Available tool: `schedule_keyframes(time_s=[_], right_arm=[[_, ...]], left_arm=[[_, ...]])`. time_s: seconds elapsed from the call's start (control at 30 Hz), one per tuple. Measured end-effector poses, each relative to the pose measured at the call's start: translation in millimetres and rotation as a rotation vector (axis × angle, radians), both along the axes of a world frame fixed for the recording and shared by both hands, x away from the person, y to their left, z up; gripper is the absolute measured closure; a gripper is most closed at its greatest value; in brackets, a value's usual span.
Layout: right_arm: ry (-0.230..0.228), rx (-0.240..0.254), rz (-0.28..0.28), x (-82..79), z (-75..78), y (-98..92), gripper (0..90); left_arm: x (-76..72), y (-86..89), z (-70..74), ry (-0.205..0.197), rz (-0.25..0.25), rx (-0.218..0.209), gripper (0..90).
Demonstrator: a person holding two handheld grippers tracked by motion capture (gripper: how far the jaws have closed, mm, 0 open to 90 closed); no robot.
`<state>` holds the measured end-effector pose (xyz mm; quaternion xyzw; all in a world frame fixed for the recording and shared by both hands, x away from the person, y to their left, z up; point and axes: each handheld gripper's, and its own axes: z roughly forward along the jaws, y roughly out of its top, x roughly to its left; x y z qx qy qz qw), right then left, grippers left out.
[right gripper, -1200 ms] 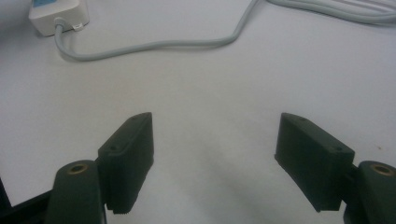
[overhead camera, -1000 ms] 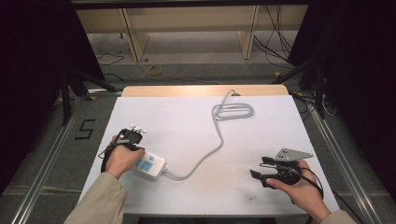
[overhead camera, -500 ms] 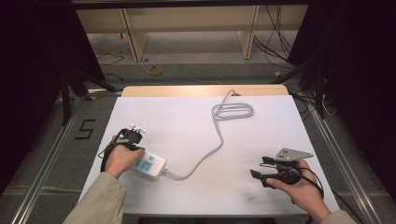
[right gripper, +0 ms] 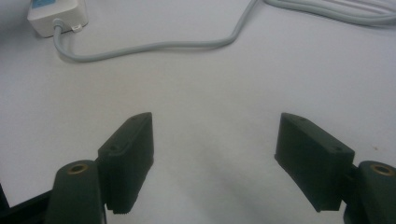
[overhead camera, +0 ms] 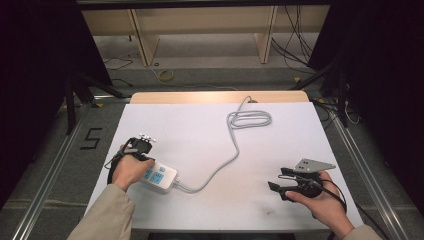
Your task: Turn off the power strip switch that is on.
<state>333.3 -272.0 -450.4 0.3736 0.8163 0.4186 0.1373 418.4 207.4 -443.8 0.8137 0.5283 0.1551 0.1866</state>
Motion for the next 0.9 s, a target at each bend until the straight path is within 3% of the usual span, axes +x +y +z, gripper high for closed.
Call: schedule_keyframes(time_s=[0.9], right_arm=[[-0.003, 0.003, -0.001, -0.2, 0.4, -0.1, 28.3]], left_arm=[[-1.2, -0.8, 3.0, -0.019, -0.01, -0.002, 90.0]])
